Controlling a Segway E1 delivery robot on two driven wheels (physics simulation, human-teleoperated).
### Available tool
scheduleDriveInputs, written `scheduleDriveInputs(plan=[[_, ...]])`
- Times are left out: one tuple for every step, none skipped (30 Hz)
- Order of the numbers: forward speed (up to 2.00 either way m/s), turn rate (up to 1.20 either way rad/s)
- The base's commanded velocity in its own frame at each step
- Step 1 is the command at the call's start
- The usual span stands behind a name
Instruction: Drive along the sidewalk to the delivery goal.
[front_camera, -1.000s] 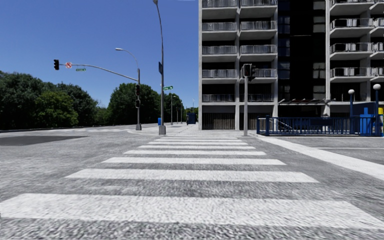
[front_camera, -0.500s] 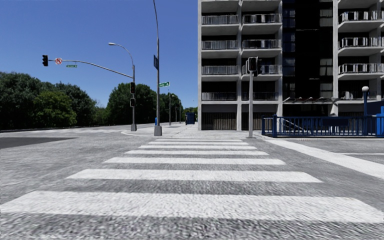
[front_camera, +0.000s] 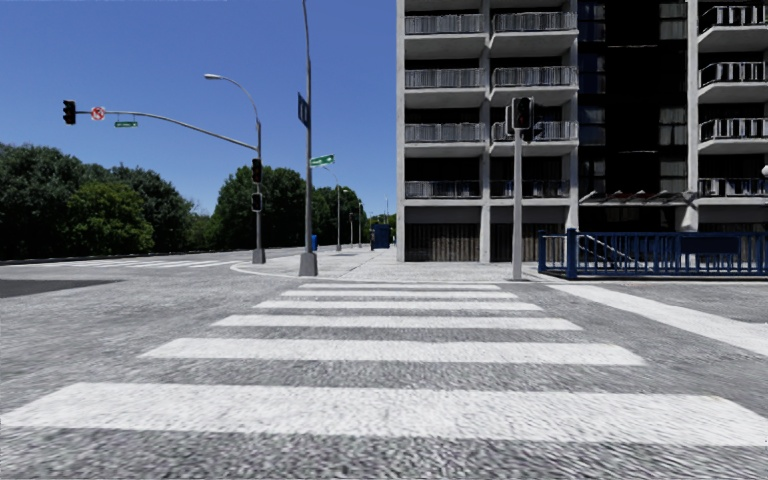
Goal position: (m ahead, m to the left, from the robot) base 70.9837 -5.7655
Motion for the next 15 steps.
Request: scheduleDriveInputs(plan=[[2.0, 0.0], [2.0, 0.0], [2.0, 0.0], [2.0, 0.0], [2.0, 0.0], [2.0, 0.0], [2.0, 0.0], [2.0, 0.0], [2.0, 0.0], [2.0, 0.0], [2.0, 0.0], [2.0, 0.0], [2.0, 0.0], [2.0, 0.0], [2.0, 0.0]])
